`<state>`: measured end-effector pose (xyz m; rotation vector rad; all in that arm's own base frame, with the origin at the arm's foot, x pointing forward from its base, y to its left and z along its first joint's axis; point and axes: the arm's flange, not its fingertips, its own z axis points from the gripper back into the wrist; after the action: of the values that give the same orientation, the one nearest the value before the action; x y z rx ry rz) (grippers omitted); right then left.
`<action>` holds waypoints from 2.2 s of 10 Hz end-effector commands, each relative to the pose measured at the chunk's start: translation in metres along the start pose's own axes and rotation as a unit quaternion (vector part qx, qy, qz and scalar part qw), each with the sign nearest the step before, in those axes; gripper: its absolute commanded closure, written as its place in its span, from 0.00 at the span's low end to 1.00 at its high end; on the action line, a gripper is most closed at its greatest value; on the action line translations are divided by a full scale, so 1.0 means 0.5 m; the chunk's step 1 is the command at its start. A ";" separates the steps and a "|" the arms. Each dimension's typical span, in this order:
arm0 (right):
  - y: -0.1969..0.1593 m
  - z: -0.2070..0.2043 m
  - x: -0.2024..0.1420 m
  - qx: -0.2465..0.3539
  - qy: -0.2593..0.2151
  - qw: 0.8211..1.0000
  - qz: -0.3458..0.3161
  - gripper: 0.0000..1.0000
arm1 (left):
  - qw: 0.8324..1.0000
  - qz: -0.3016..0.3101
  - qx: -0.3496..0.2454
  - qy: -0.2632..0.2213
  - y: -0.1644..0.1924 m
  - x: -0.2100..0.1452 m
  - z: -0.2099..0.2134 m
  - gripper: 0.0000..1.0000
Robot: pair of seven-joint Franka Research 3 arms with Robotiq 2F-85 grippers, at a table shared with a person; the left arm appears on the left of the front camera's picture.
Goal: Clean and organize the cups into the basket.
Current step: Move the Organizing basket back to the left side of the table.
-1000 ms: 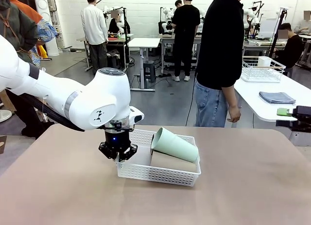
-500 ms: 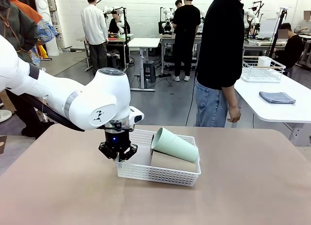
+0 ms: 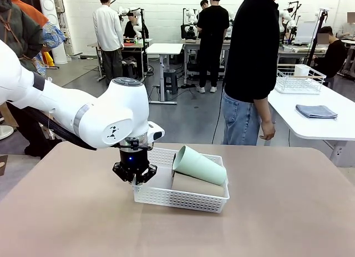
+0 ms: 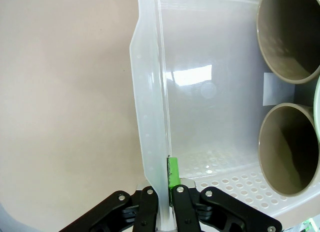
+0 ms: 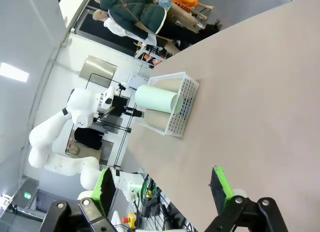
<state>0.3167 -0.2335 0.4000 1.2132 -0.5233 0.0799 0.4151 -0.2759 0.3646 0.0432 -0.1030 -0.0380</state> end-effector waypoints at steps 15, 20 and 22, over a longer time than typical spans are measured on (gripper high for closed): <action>-0.051 0.150 -0.008 0.126 0.033 0.979 -0.156 0.00 | 1.000 0.001 0.003 -0.004 -0.004 -0.001 0.002 1.00; -0.051 0.150 -0.008 0.126 0.033 0.979 -0.156 0.00 | 1.000 0.001 0.003 -0.004 -0.004 -0.001 0.002 1.00; -0.051 0.150 -0.008 0.126 0.033 0.979 -0.156 0.00 | 1.000 0.001 -0.013 0.014 0.051 0.008 -0.009 0.96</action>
<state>0.2974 -0.3094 0.3950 1.5199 -0.2620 -0.0803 0.4173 -0.2702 0.3628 0.0396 -0.0943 -0.0344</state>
